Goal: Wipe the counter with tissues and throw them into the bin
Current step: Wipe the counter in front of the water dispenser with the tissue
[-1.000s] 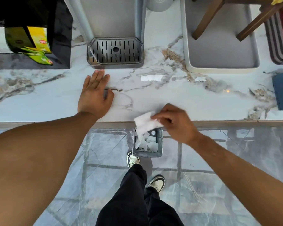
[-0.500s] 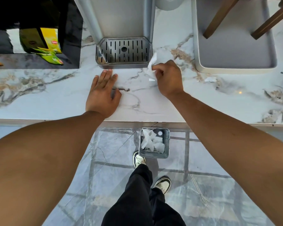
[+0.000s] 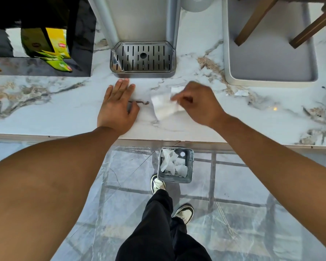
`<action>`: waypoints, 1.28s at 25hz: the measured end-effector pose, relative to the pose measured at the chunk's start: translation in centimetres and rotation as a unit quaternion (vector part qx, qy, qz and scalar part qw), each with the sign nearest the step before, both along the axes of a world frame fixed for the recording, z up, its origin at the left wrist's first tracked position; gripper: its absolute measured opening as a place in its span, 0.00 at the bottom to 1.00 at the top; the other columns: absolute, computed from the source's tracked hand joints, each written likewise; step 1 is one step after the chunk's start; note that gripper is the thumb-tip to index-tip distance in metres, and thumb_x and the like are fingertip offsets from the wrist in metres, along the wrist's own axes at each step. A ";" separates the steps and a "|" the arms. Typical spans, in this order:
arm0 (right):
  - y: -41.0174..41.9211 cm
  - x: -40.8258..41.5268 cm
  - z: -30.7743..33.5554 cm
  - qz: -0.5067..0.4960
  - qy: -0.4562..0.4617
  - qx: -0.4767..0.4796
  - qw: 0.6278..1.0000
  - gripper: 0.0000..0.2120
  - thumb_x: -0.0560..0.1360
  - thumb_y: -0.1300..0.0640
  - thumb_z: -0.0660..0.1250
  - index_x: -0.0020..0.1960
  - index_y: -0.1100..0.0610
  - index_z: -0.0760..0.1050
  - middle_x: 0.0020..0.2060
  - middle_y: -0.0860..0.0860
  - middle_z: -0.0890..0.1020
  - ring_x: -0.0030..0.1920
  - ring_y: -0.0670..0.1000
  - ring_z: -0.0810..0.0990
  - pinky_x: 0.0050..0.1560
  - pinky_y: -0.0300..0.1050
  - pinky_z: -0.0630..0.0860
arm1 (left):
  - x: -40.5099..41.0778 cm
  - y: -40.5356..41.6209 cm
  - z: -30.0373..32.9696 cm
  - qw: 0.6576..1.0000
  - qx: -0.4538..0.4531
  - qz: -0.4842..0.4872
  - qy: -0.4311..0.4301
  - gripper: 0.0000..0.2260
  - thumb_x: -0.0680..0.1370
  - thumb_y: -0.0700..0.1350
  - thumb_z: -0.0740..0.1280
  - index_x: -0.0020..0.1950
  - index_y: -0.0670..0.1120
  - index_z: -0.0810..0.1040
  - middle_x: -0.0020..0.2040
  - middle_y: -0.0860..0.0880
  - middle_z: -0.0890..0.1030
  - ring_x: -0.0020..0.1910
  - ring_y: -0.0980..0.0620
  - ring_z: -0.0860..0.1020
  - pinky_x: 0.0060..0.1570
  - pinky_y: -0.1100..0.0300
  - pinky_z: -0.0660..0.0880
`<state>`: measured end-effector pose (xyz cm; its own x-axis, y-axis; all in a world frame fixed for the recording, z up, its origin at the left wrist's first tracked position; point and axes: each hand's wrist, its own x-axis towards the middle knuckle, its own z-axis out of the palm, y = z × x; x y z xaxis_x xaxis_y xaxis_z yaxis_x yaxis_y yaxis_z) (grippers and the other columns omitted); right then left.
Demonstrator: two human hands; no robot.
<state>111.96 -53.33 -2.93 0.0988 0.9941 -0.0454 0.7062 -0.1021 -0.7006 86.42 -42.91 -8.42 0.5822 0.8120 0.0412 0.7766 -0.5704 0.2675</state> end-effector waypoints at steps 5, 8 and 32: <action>4.3 -2.9 -1.6 -0.048 -0.020 0.000 0.999 0.13 0.78 0.65 0.64 0.56 0.55 0.84 0.46 0.56 0.76 0.48 0.54 0.78 0.54 0.40 0.72 | 0.1 0.0 0.1 1.000 -0.003 0.004 0.002 0.27 0.80 0.53 0.52 0.77 0.45 0.64 0.80 0.45 0.60 0.81 0.48 0.55 0.80 0.47 0.51; 2.1 -4.4 -1.4 0.047 -0.007 -0.003 0.999 0.13 0.78 0.65 0.65 0.56 0.54 0.84 0.45 0.56 0.76 0.46 0.53 0.78 0.52 0.44 0.74 | 0.0 0.0 0.2 1.000 -0.002 -0.005 0.010 0.28 0.79 0.52 0.54 0.78 0.44 0.63 0.80 0.44 0.60 0.81 0.47 0.54 0.80 0.47 0.50; -4.8 -2.8 -1.2 -0.136 -0.026 -0.001 0.990 0.12 0.74 0.61 0.70 0.57 0.54 0.81 0.44 0.50 0.77 0.41 0.48 0.76 0.52 0.44 0.77 | 0.3 -0.7 1.7 0.999 -0.029 -0.018 -0.013 0.23 0.82 0.45 0.59 0.75 0.38 0.66 0.79 0.39 0.61 0.80 0.43 0.56 0.79 0.45 0.51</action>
